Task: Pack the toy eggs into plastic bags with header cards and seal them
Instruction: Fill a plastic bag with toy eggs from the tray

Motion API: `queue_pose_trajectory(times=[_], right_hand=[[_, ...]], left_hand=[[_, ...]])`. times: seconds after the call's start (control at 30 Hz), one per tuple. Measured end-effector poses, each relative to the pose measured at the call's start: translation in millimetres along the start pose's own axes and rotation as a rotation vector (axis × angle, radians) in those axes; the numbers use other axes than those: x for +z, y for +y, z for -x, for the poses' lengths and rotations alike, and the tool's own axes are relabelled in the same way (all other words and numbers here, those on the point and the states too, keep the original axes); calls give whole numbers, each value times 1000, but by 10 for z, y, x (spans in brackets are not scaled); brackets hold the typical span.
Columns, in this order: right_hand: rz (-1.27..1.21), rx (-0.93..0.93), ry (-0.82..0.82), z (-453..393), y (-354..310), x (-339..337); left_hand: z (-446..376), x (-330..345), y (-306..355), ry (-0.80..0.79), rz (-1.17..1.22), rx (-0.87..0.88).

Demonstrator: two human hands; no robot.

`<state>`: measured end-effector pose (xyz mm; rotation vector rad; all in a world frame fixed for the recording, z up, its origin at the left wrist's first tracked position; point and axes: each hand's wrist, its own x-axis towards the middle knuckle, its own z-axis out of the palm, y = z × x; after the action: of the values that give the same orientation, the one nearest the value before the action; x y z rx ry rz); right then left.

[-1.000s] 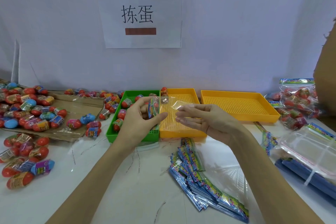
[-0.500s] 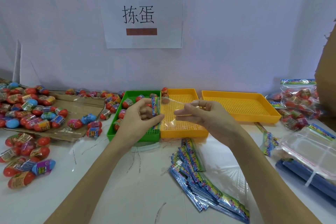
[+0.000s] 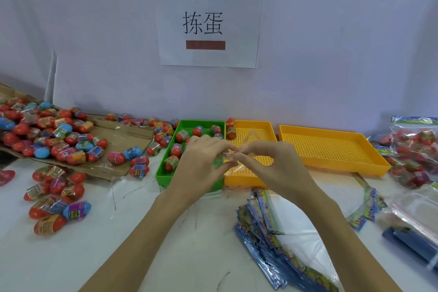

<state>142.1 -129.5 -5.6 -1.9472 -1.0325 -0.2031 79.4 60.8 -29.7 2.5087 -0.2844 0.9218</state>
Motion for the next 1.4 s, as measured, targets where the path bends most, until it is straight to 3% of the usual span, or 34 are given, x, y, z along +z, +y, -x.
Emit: queue_pose_trajectory(times=[0.13, 0.3, 0.4, 0.53, 0.7, 0.9, 0.97, 1.17, 1.3, 1.4], right_hand=[[-105, -72, 217, -20, -71, -27], [-131, 49, 326, -50, 7, -2], [1, 206, 171, -165, 104, 111], [257, 335, -110, -587, 308, 284], [441, 285, -329, -972, 576, 518], [388, 226, -40, -922, 695, 662], [275, 232, 55, -816, 622, 628], [-412, 386, 399, -329, 271, 269], [-617, 268, 476, -53, 36, 117], [-651, 169, 416, 14, -80, 53]], left_hand=[[-33, -94, -42, 100, 146, -124], [-45, -201, -172, 267, 435, -487], [-48, -266, -295, 347, 571, -610], [-25, -259, -392, 279, 669, -728], [-19, -229, -370, 201, 680, -677], [-32, -238, -308, 102, 654, -620], [-34, -246, -288, 80, 650, -590], [-64, -181, -168, 19, 569, -491], [-50, -105, -123, -39, 573, -387], [-41, -96, -117, -97, 582, -295]])
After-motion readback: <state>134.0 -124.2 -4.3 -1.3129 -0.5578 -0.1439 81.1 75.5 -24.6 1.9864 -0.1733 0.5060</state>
